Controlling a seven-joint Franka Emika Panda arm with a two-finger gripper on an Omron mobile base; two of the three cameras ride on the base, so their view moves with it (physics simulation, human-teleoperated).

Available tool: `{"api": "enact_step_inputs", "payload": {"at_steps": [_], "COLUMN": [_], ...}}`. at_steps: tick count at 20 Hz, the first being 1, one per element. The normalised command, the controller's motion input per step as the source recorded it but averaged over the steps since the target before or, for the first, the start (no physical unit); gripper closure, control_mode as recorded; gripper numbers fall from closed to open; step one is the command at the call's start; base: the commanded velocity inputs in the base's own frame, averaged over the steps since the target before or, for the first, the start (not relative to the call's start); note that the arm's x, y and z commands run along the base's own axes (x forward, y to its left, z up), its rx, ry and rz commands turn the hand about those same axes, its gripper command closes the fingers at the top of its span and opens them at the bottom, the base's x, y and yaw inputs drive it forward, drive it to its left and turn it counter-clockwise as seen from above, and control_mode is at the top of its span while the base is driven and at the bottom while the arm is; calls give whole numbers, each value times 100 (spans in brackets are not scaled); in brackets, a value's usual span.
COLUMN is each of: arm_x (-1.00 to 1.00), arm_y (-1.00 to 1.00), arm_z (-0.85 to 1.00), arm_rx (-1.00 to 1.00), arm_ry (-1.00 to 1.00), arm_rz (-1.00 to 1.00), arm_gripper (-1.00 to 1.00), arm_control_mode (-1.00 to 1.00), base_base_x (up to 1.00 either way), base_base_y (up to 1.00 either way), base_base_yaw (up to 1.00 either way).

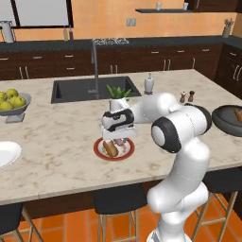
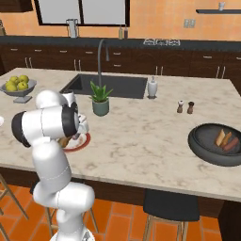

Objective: Place one bun and one sausage from the bowl on each plate.

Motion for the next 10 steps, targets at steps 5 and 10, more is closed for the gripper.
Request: {"api": "enact_step_inputs", "payload": {"at_steps": [5, 10], "arm_x": [-27, -86], "arm_y": [0, -27], "arm_z": [60, 86], "arm_rx": [0, 0], "arm_ry": [0, -10], "arm_rz": [0, 0], "arm_gripper": [-100, -100], "arm_control_mode": [-100, -100], "base_base_x": [0, 0], "base_base_y": [0, 0], "base_base_yaw": [0, 0]}}
